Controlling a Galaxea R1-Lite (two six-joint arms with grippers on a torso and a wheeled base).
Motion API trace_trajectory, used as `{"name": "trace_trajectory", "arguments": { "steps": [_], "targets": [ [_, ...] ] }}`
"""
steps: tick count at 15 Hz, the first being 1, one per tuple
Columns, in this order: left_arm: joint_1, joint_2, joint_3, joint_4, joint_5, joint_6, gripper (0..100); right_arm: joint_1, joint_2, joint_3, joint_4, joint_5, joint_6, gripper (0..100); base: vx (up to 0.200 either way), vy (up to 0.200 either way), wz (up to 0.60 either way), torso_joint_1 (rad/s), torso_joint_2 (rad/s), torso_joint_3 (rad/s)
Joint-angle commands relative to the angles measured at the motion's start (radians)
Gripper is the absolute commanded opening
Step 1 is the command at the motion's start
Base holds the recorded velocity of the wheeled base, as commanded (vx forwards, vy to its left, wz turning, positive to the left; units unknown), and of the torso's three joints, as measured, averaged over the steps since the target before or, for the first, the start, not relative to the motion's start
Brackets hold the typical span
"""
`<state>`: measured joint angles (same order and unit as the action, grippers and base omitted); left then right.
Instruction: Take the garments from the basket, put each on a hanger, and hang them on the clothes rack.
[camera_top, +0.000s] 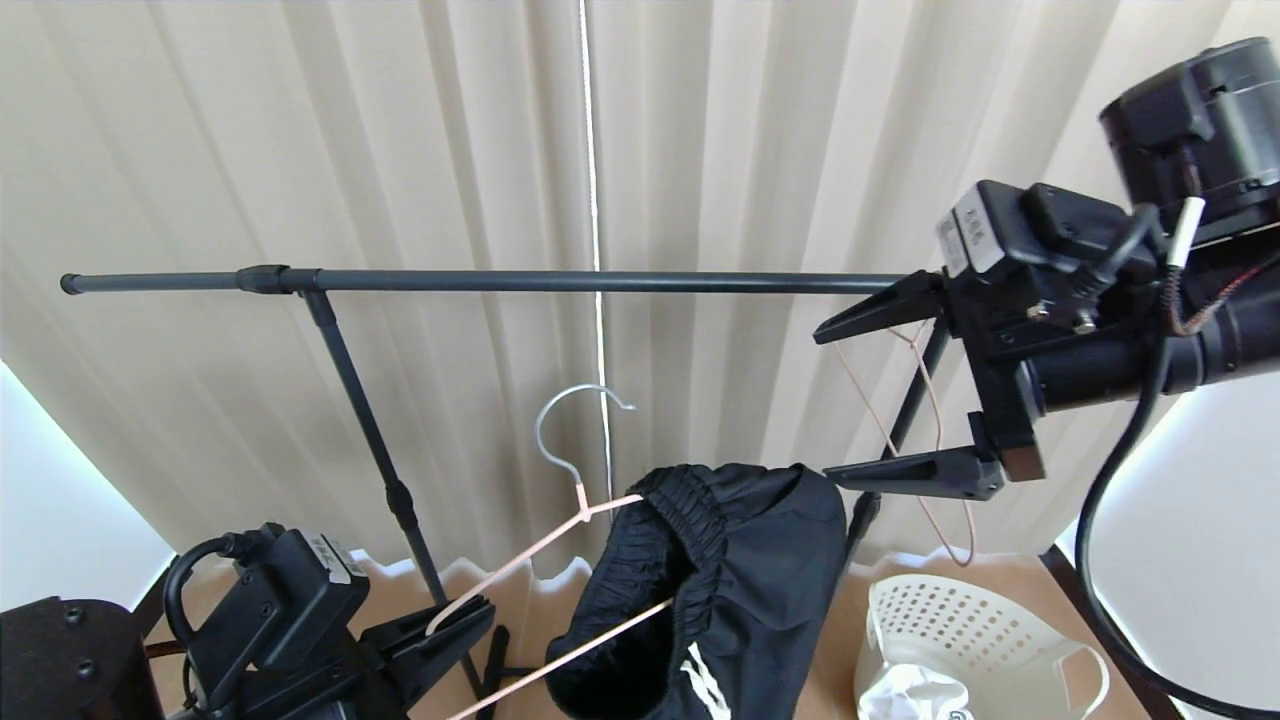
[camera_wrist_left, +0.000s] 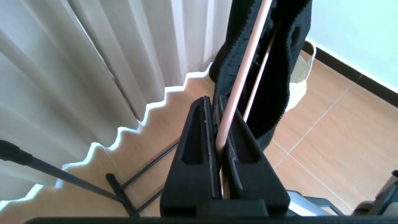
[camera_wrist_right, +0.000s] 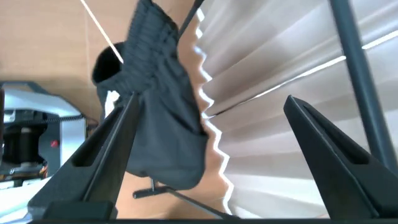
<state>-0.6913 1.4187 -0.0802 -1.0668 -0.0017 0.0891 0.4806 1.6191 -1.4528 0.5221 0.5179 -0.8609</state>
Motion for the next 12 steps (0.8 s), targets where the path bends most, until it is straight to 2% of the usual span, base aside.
{"name": "trace_trajectory", "arguments": {
  "steps": [1, 5, 12],
  "targets": [
    [-0.027, -0.014, 0.005, 0.001, 0.000, 0.000, 0, 0.023, 0.169, -0.107, 0.055, 0.001, -0.029, 100, 0.000, 0.000, 0.00, 0.000, 0.00, 0.000],
    [-0.034, -0.014, 0.007, -0.001, 0.000, 0.003, 0, 0.041, 0.219, -0.077, 0.056, -0.105, -0.027, 100, 0.000, 0.000, 0.00, 0.000, 0.00, 0.000],
    [-0.037, -0.014, 0.010, -0.001, 0.000, 0.003, 0, 0.099, 0.263, -0.083, 0.049, -0.107, -0.020, 100, 0.000, 0.000, 0.00, 0.000, 0.00, 0.000]
  ]
}}
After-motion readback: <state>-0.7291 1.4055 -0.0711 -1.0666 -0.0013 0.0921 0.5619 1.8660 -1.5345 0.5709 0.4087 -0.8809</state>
